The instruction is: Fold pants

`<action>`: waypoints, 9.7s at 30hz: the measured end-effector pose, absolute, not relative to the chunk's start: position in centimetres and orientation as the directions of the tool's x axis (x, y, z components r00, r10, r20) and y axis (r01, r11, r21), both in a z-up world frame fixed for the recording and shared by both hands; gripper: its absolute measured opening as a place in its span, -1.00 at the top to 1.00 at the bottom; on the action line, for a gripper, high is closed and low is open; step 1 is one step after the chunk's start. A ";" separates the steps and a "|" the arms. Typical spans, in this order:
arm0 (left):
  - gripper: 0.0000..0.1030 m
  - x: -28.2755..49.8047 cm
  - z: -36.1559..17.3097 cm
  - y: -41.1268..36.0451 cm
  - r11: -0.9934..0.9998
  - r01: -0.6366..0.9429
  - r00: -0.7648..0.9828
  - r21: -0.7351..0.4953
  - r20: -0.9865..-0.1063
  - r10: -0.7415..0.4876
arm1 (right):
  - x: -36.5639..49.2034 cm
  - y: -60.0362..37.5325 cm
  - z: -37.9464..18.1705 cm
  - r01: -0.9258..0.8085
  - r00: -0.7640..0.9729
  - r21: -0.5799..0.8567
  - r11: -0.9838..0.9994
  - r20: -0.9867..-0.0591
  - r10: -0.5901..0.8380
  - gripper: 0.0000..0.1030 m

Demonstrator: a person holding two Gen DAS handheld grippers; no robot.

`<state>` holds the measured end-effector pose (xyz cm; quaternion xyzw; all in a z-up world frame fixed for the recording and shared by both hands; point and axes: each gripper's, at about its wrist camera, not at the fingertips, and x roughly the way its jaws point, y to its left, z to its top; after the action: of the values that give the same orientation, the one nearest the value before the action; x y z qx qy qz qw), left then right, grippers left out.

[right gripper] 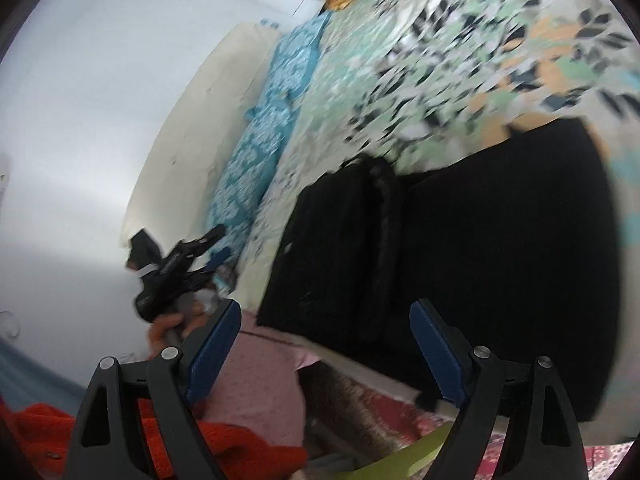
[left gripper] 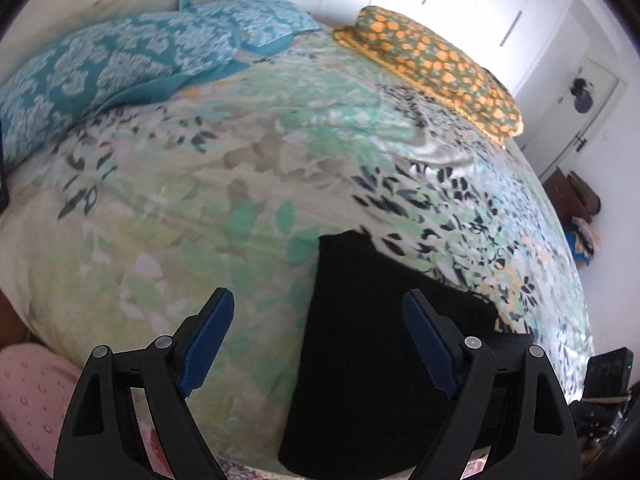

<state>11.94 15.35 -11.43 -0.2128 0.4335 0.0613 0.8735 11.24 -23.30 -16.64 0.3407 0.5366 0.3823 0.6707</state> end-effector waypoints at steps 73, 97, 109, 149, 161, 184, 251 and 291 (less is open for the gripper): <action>-0.62 10.7 -15.3 -1.7 0.976 0.200 0.453 -0.084 -0.876 -0.168 | 14.3 -28.9 -8.3 -0.407 0.431 0.265 0.874 -0.788 0.439 0.23; -0.71 10.7 -16.3 -1.5 0.985 0.171 0.441 -0.032 -0.891 -0.105 | 6.6 -23.1 -10.7 -0.557 0.387 0.071 0.827 -0.859 0.334 0.23; -0.80 10.7 -16.6 -1.3 0.986 0.162 0.426 -0.037 -0.899 -0.103 | 5.3 -22.9 -16.1 -0.518 0.227 0.124 0.846 -0.934 0.276 0.18; -0.94 11.1 -17.4 -0.5 0.989 0.120 0.405 -0.082 -0.906 -0.124 | 6.7 -27.4 -12.1 -0.322 0.477 0.267 0.908 -0.783 0.399 -0.18; -0.99 11.2 -17.6 -0.3 0.990 0.107 0.399 -0.092 -0.908 -0.127 | 6.6 -27.4 -12.3 -0.314 0.482 0.277 0.908 -0.777 0.404 -0.18; -0.99 11.2 -17.7 -0.3 0.990 0.103 0.396 -0.097 -0.909 -0.130 | 6.7 -27.6 -12.4 -0.295 0.482 0.289 0.911 -0.778 0.403 -0.18; -0.99 11.3 -18.2 0.3 0.986 0.073 0.370 -0.152 -0.914 -0.168 | 6.8 -28.0 -13.2 -0.242 0.470 0.344 0.907 -0.777 0.420 -0.20; 0.58 23.4 -12.9 -1.6 0.874 0.146 0.308 -0.463 -0.818 -0.486 | 23.2 -29.2 -14.8 -0.278 0.188 0.647 0.710 -0.688 0.700 0.17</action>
<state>23.44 -1.59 -12.85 -0.1532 0.5534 -0.1990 0.7942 23.15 -29.20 -14.83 0.1934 0.5462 0.3278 0.7462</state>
